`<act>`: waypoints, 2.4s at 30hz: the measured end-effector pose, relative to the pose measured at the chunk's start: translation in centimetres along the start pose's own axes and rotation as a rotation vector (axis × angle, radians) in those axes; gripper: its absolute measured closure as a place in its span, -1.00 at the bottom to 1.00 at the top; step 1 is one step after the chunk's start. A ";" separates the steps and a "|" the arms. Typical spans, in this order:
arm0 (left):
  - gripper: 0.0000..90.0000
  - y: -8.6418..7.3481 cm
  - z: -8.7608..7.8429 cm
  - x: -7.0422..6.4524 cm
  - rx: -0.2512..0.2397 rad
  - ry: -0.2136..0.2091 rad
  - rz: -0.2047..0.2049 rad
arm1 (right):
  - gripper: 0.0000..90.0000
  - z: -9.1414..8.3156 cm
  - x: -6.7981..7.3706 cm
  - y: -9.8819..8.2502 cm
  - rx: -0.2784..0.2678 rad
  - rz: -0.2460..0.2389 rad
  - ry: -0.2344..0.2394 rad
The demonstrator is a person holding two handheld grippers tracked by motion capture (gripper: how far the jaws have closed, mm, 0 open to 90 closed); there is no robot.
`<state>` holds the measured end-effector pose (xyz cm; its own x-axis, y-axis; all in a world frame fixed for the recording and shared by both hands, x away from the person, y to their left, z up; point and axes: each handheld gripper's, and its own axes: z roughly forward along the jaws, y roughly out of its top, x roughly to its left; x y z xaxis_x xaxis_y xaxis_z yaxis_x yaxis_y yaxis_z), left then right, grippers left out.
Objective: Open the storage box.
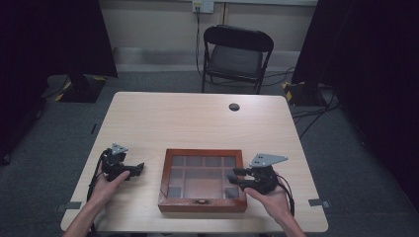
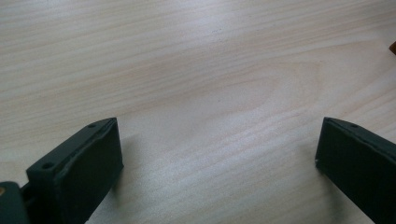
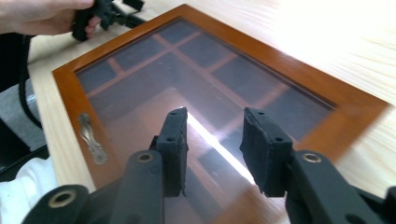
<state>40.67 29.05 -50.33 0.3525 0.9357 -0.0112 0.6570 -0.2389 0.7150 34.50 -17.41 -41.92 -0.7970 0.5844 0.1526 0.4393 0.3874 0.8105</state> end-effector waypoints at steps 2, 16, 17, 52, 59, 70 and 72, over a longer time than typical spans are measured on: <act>-1.00 0.0 0.0 0.0 0.000 0.001 0.002 | 0.38 0.6 0.5 0.4 0.012 -0.018 0.018; -1.00 0.0 0.0 0.0 0.000 0.001 0.001 | 0.51 3.9 4.2 1.0 0.050 -0.088 0.163; -1.00 0.0 0.0 0.0 0.000 0.001 0.002 | 0.53 4.1 4.5 0.9 0.059 -0.095 0.174; -0.60 0.2 -1.5 -1.0 -0.005 -0.092 0.048 | 0.82 5.0 5.8 -0.2 0.119 -0.172 0.279; -0.57 0.4 -2.2 -1.6 -0.037 -0.152 0.051 | 0.83 4.6 5.7 0.2 0.106 -0.176 0.284; -0.52 0.5 -3.2 -2.6 -0.077 -0.221 0.082 | 0.84 4.1 5.6 1.1 0.081 -0.189 0.300; -0.52 0.6 -3.3 -2.8 -0.085 -0.236 0.078 | 0.84 4.0 5.6 1.2 0.081 -0.190 0.301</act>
<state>37.84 27.19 -47.57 0.5517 0.8268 -0.1094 0.5674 -0.2759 0.7759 32.20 -10.79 -42.34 -0.9485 0.2652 0.1732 0.2936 0.5310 0.7948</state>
